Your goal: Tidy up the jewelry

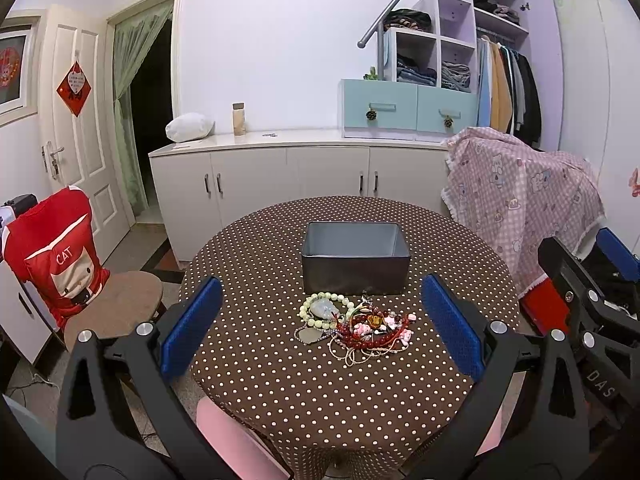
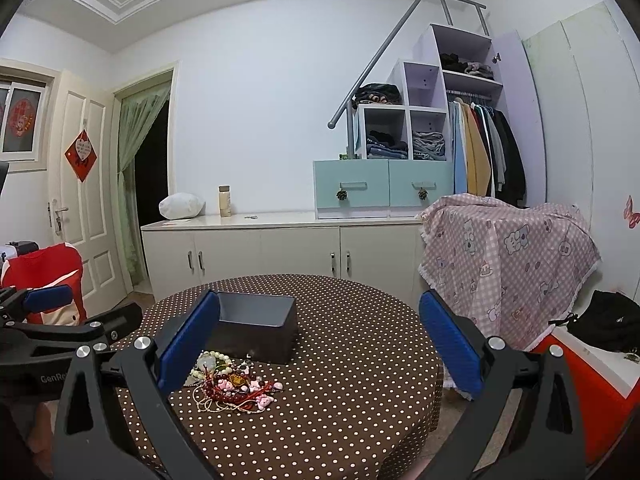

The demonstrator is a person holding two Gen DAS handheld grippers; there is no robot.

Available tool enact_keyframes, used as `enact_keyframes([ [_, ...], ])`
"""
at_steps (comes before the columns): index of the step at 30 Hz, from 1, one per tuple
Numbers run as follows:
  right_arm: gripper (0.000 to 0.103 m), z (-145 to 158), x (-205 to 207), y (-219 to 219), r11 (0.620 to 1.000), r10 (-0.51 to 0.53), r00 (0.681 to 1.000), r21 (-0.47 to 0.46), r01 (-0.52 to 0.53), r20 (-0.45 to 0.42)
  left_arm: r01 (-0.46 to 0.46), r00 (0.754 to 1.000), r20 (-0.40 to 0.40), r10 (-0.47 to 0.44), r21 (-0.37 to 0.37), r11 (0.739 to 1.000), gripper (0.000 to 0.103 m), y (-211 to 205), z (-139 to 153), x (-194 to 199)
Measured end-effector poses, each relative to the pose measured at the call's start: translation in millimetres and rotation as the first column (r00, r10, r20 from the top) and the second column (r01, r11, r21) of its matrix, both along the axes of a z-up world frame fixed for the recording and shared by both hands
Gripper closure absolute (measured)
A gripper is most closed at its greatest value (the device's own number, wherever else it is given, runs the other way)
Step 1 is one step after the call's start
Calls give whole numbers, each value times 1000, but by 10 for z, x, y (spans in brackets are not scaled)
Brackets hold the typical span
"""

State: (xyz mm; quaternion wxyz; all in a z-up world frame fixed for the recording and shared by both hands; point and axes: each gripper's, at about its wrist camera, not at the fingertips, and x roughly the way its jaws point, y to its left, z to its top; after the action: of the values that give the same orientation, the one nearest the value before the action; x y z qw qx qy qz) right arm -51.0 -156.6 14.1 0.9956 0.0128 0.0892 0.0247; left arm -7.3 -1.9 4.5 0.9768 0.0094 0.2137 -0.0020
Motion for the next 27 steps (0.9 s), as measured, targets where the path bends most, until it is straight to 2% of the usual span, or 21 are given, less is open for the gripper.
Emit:
enact_keyframes([
  [27,7,-41,92,19,1000,8,1000,-1,-8,-28,-8,1000,-25,7,-7,1000,5,56,-30,26],
])
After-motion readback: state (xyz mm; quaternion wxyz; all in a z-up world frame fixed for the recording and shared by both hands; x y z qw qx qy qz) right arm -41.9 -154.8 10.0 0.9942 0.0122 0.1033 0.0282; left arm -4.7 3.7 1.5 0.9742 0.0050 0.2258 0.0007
